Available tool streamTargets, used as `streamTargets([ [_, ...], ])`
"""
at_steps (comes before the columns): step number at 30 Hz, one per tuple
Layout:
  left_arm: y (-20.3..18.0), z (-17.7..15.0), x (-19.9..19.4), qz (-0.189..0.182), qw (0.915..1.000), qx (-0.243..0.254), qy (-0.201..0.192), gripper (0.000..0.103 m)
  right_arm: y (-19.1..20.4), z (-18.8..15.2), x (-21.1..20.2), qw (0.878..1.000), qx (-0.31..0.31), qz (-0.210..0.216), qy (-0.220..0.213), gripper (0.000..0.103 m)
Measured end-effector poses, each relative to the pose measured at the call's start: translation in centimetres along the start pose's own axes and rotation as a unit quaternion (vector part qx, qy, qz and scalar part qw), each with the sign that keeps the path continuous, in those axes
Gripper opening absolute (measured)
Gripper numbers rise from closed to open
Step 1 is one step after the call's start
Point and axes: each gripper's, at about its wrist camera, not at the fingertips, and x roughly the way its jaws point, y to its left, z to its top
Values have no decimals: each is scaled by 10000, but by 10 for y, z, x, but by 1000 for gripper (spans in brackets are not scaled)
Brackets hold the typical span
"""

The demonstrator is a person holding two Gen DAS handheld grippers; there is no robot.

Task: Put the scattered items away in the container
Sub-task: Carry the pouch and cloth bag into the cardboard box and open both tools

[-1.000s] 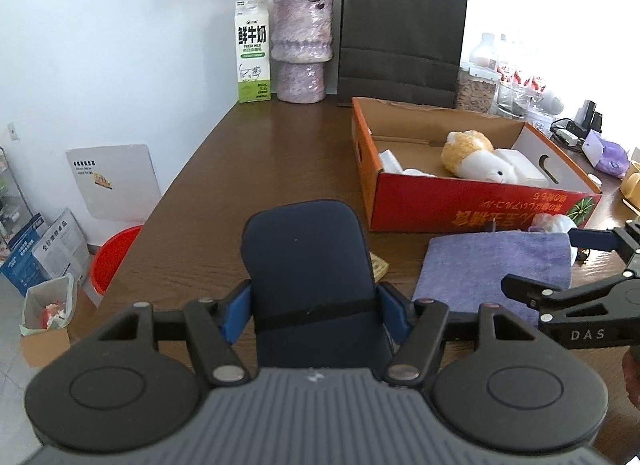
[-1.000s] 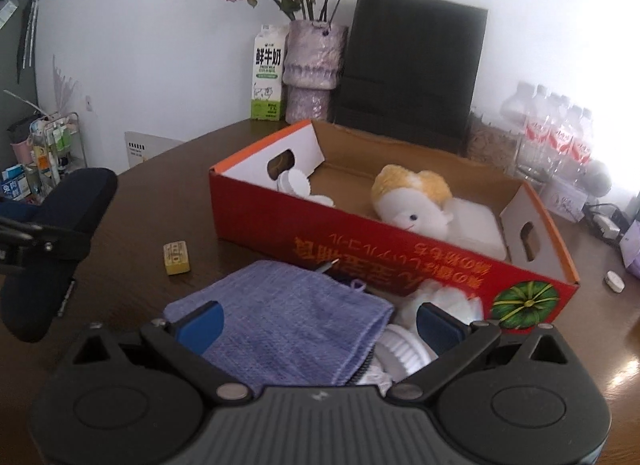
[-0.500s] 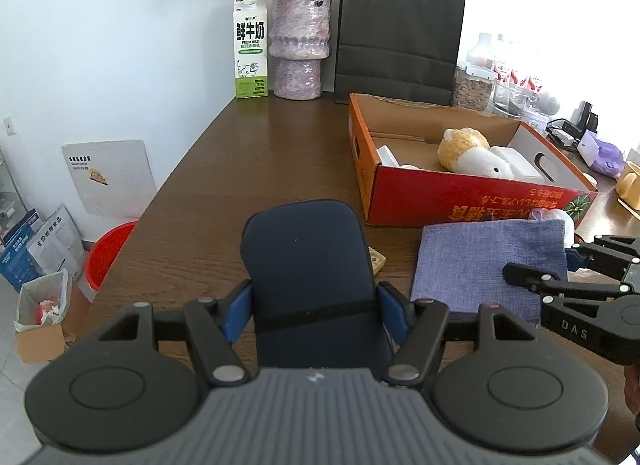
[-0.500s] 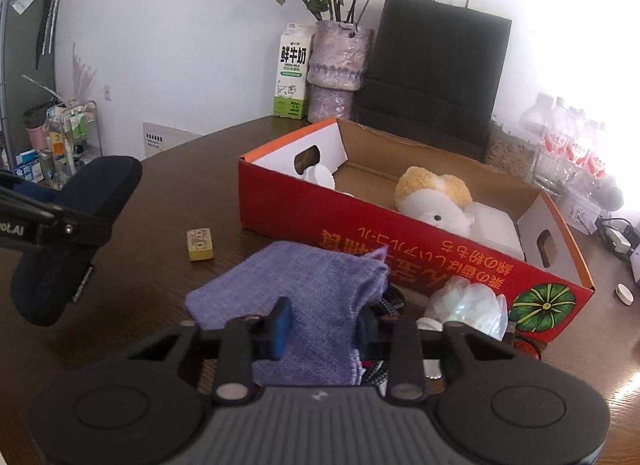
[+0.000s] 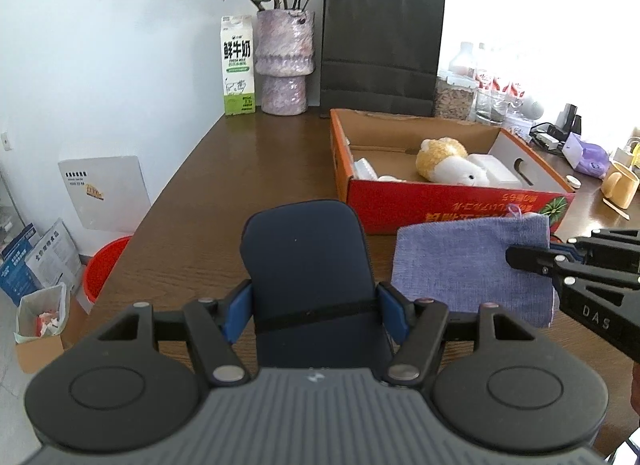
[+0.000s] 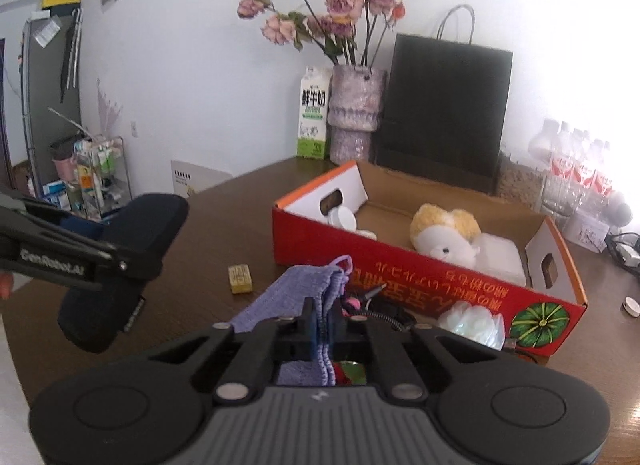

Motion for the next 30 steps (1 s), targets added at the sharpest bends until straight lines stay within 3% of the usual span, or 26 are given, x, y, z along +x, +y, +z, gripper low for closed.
streamTargets([
  [9,-22,23,-15,-81,9994,161,-295,67,-13,30,-28,9987,-33,-128,-501,4],
  [17,-56,67,-14,-175,9971,362,-643,67,-48,70,-37,9957,87,-327,-867,4],
  [23,-85,107,15,-170,9964,418,-717,67,-89,92,-12,9949,423,-437,-801,4],
  [30,-110,139,82,-213,9981,407,-415,67,-138,97,54,9953,744,-503,-375,4],
])
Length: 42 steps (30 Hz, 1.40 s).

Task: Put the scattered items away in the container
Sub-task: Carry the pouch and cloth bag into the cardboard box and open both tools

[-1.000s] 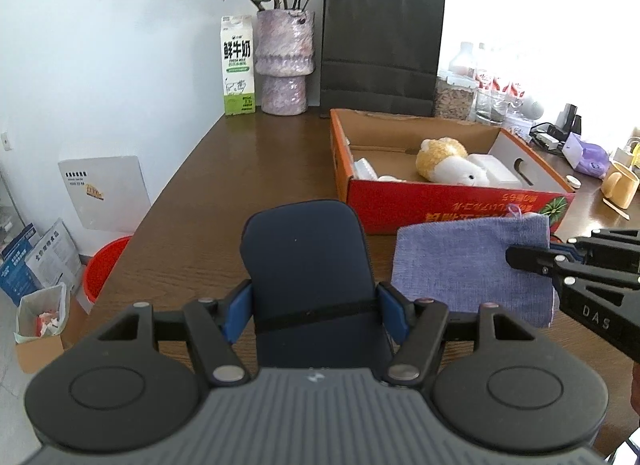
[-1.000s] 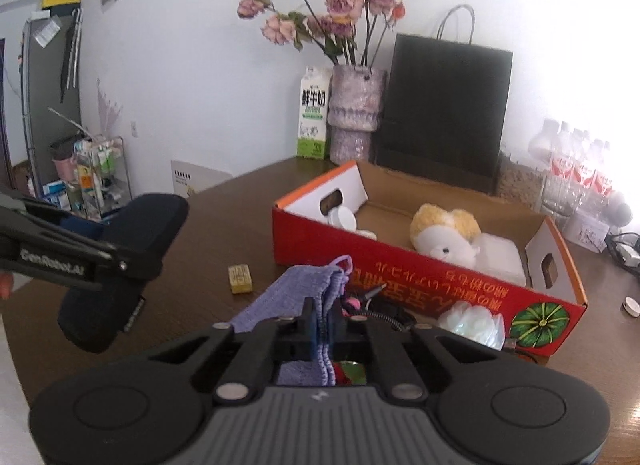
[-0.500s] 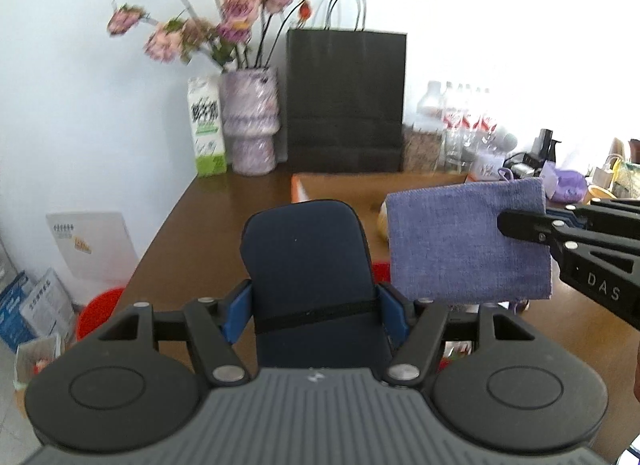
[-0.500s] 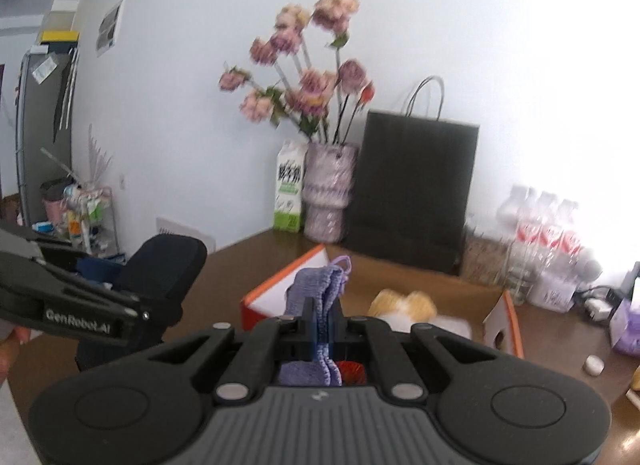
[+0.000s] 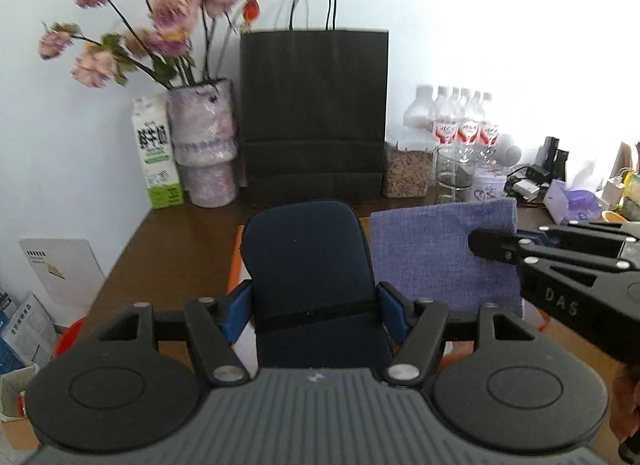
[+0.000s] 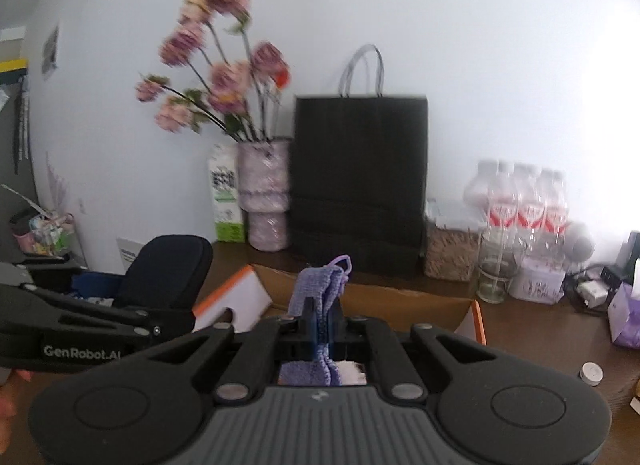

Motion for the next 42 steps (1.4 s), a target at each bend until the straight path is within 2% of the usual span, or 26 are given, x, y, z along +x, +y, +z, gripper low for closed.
streamTargets([
  [5,-8,10,57,97,9995,104,277,67,-29,-4,54,9993,118,-94,348,4],
  [11,-8,4,113,279,9968,164,734,67,-60,-8,107,9974,189,-287,632,4],
  [20,-7,-3,143,448,9929,308,1059,66,-69,-15,143,9942,1,-403,999,6],
  [25,-7,-2,150,519,9911,339,1180,67,-65,-17,141,9931,-41,-423,1092,29],
  [27,-8,-2,149,522,9908,343,1197,68,-62,-17,137,9931,-104,-483,1068,49],
  [30,-7,-1,145,596,9908,356,1161,74,-56,-15,128,9933,-231,-544,991,68],
  [31,-7,0,142,650,9912,368,1097,83,-54,-15,124,9935,-257,-566,958,79],
  [32,-8,0,138,746,9912,390,1019,97,-52,-14,119,9939,-288,-569,901,88],
  [33,-8,2,133,836,9915,409,914,103,-50,-13,114,9943,-316,-557,847,92],
  [36,-7,5,116,968,9924,414,643,103,-44,-10,101,9948,-322,-552,798,95],
  [38,-3,6,105,937,9935,285,582,103,-39,-10,92,9948,-321,-595,760,100],
  [42,5,6,79,910,9950,170,388,103,-29,-11,68,9957,-285,-595,643,102],
])
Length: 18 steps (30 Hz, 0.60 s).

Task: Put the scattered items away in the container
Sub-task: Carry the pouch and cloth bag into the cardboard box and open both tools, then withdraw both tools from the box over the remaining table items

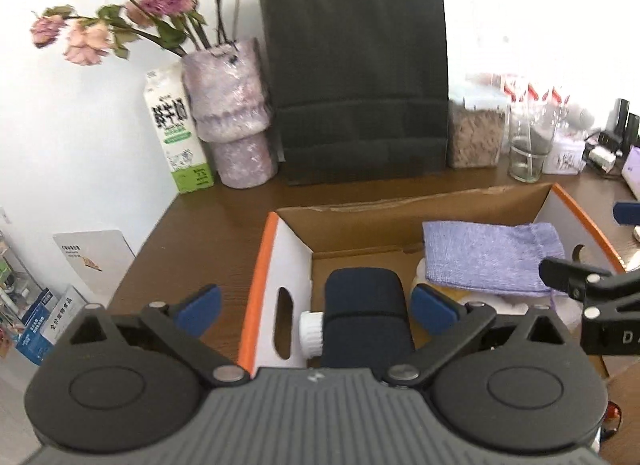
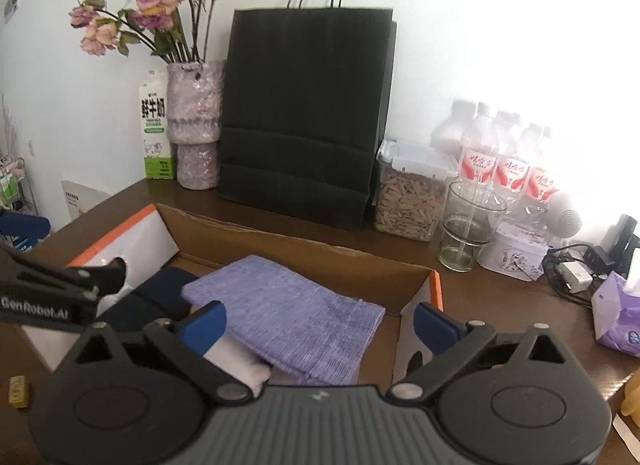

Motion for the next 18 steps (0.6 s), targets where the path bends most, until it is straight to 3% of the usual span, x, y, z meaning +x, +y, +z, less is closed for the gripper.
streamTargets([
  [6,17,-14,-45,11,9993,-97,-357,103,10,-13,-47,9997,76,53,-210,103],
  [12,37,-36,-85,-293,9969,-372,-635,103,21,-38,-93,9994,106,187,-268,103],
  [18,48,-68,-110,-403,9953,-579,-670,103,31,-67,-125,9993,110,291,-212,103],
])
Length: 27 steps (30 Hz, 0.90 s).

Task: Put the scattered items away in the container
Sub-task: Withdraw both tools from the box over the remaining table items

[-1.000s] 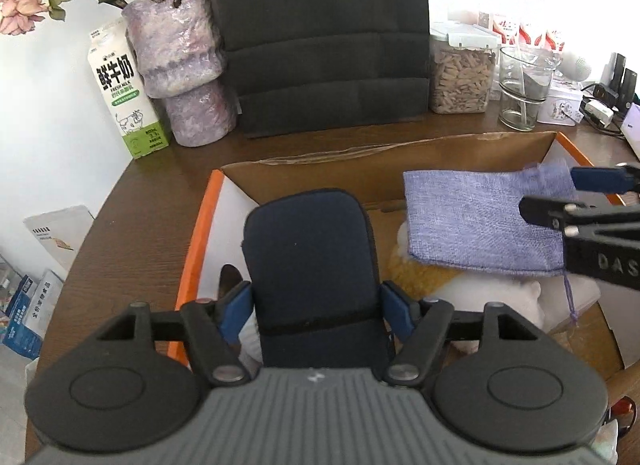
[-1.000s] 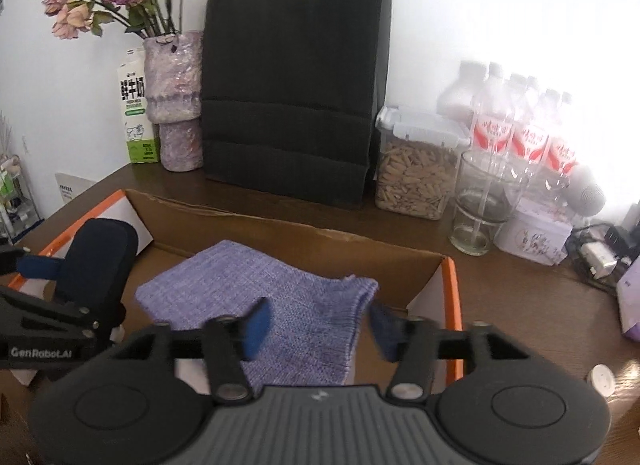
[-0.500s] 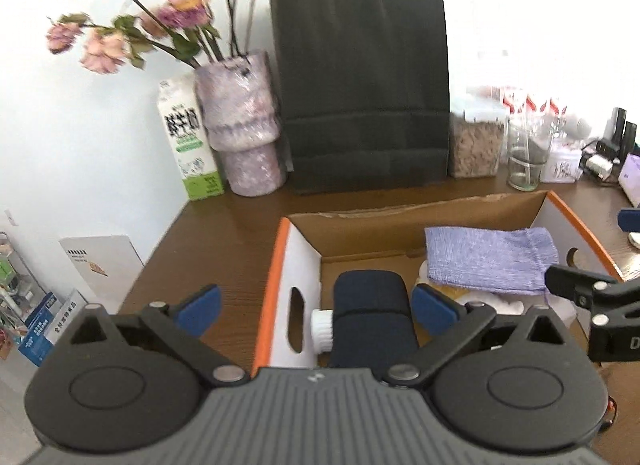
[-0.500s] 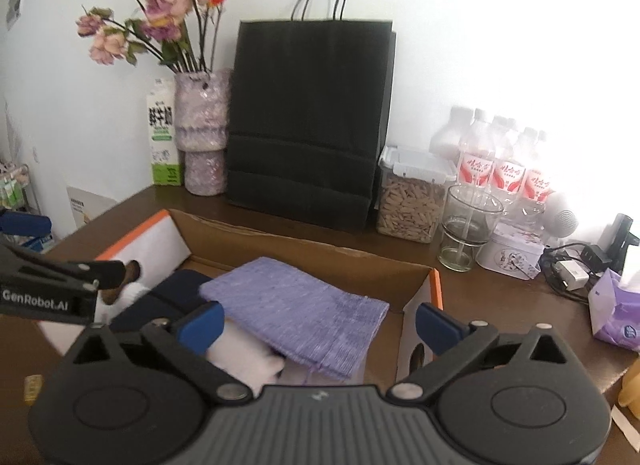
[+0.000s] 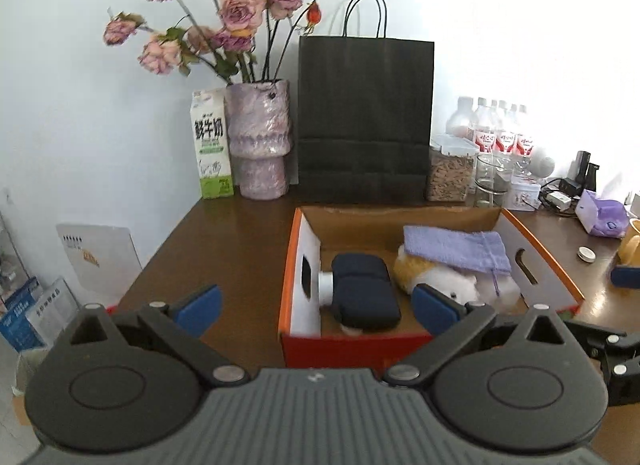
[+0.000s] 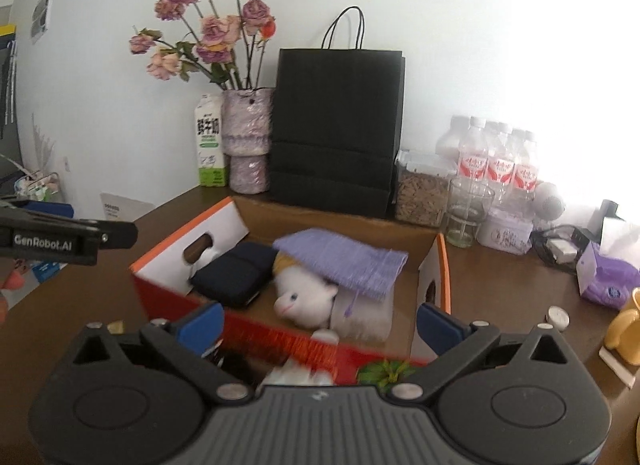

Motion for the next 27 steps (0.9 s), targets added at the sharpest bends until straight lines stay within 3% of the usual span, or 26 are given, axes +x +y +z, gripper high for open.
streamTargets([
  [15,34,-71,-29,216,9983,-423,340,103,2,-78,-20,9977,370,-278,498,103],
  [27,45,-88,-15,444,9961,-431,629,103,-3,-93,-4,9955,516,-297,735,103],
])
